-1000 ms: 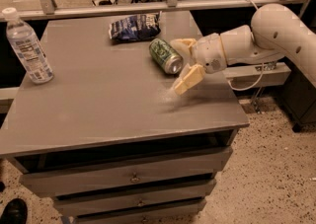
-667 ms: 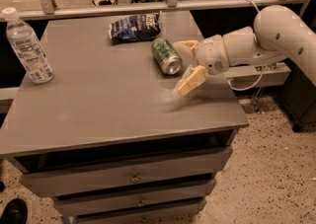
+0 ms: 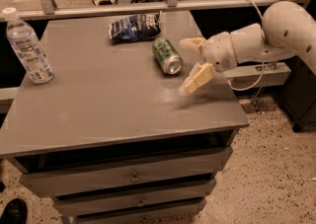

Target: Knock green can over

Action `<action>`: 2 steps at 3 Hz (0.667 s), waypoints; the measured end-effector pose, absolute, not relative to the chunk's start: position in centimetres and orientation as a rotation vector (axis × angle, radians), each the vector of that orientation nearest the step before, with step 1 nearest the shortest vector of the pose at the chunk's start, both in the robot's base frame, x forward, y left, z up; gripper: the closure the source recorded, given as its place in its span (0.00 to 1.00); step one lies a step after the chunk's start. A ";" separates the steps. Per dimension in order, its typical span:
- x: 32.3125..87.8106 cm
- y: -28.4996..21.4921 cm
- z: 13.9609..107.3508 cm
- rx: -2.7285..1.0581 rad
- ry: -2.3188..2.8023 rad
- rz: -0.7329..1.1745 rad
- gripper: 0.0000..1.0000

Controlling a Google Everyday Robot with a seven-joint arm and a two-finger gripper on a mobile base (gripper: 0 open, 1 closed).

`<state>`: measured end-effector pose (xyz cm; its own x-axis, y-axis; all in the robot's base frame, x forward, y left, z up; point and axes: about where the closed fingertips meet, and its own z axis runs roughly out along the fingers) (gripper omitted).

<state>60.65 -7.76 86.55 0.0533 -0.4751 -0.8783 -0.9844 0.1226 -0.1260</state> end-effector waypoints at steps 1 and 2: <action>61.0 -10.3 87.1 -1.476 1.573 0.707 0.00; 61.0 -13.8 87.9 -1.467 1.615 0.665 0.00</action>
Offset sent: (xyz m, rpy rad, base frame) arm 0.0020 -0.1158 0.0256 -0.1077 -0.0121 -0.1201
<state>61.02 -13.83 87.86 0.0318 -0.5313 -0.8466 -0.9733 0.1762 -0.1472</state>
